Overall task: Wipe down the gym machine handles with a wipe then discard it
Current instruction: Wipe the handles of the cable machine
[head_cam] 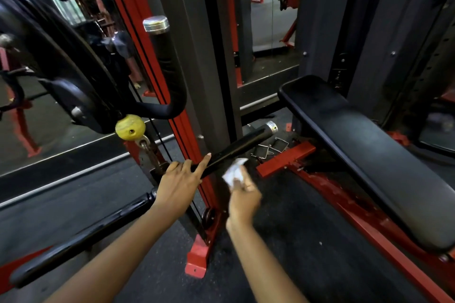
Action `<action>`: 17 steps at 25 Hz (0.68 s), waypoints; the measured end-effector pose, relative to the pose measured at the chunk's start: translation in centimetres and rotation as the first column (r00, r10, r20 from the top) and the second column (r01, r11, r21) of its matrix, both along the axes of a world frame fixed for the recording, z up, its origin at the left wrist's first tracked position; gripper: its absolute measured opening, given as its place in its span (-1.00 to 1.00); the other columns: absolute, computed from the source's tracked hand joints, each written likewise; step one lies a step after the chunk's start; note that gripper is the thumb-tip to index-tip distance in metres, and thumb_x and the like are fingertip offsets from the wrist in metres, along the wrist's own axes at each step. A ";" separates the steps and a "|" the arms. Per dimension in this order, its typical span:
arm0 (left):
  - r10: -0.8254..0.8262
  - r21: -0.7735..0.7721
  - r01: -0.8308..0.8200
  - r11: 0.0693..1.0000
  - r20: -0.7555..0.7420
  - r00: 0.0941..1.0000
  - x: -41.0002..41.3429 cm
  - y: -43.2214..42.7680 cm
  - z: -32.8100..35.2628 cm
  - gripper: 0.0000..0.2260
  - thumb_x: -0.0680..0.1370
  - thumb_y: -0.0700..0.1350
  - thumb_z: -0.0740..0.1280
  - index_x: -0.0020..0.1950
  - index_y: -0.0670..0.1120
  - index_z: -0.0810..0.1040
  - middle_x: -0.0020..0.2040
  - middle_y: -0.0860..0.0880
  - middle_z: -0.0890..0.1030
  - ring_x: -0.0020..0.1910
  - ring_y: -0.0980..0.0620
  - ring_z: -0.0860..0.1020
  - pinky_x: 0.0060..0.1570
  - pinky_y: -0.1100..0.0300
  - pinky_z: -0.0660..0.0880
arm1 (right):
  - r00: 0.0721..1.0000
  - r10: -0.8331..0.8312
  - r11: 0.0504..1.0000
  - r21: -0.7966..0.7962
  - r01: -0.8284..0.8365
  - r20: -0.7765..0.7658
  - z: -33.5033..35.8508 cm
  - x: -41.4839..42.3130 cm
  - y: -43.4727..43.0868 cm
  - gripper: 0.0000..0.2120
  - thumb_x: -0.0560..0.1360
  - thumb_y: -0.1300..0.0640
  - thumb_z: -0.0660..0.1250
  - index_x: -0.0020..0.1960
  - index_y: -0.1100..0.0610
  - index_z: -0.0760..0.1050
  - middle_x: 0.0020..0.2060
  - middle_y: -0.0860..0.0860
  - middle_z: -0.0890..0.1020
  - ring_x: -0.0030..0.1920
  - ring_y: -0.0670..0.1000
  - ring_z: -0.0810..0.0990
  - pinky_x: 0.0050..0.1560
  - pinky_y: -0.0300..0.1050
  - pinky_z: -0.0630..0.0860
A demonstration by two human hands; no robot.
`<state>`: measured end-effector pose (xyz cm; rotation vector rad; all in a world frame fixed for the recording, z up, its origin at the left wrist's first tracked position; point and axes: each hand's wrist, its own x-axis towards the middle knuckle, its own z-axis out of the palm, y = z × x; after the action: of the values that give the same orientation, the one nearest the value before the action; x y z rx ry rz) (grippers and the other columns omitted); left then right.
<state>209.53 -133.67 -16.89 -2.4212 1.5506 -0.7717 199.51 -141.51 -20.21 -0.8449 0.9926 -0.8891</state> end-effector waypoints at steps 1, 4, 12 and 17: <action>-0.009 -0.011 0.009 1.000 0.014 1.000 0.1 0.0 0.1 -0.32 0.28 -0.04 0.56 0.35 -0.13 0.44 -0.28 -0.11 0.59 -0.36 -0.09 0.57 -0.29 0.09 0.53 | 0.992 -0.077 0.989 -0.134 0.064 -0.095 0.9 -1.2 -1.2 -0.65 0.47 0.40 0.24 0.20 0.16 0.53 0.09 0.12 0.62 0.01 -0.07 0.56 -0.01 -0.34 0.42; -0.040 -0.021 0.041 0.999 0.061 0.997 0.5 -0.1 0.3 -0.34 0.15 -0.11 0.62 0.22 -0.16 0.55 -0.36 -0.08 0.56 -0.44 -0.07 0.54 -0.35 0.12 0.51 | 0.966 -0.073 0.779 -0.619 -0.101 -0.250 4.0 -3.1 -4.5 -0.57 0.42 0.47 0.22 0.21 0.17 0.52 0.06 0.02 0.62 0.05 -0.10 0.55 0.04 -0.49 0.36; -0.076 0.034 0.074 0.997 0.088 0.993 0.5 0.5 0.3 -0.31 0.19 -0.09 0.60 0.30 -0.07 0.50 -0.33 -0.08 0.56 -0.41 -0.05 0.54 -0.32 0.15 0.47 | 0.536 -0.107 -0.097 -0.527 -0.844 -0.838 4.7 0.4 -5.5 -0.60 0.54 0.32 0.08 0.36 0.21 0.35 0.21 0.16 0.51 0.21 0.15 0.39 0.23 -0.04 0.33; -0.086 0.011 0.086 0.996 0.075 0.993 0.0 0.3 0.7 -0.32 0.21 -0.08 0.60 0.30 -0.10 0.50 -0.34 -0.10 0.57 -0.42 -0.07 0.54 -0.36 0.11 0.46 | 0.579 -0.286 -0.091 -0.580 -0.810 -0.764 3.7 -2.4 -10.8 -0.63 0.43 0.26 0.09 0.13 0.25 0.55 -0.02 0.12 0.65 -0.01 0.16 0.53 0.01 0.00 0.52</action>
<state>209.52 -133.37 -16.20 -2.3048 1.6349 -0.8603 197.07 -152.28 -16.55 -2.9522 0.4620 -0.6558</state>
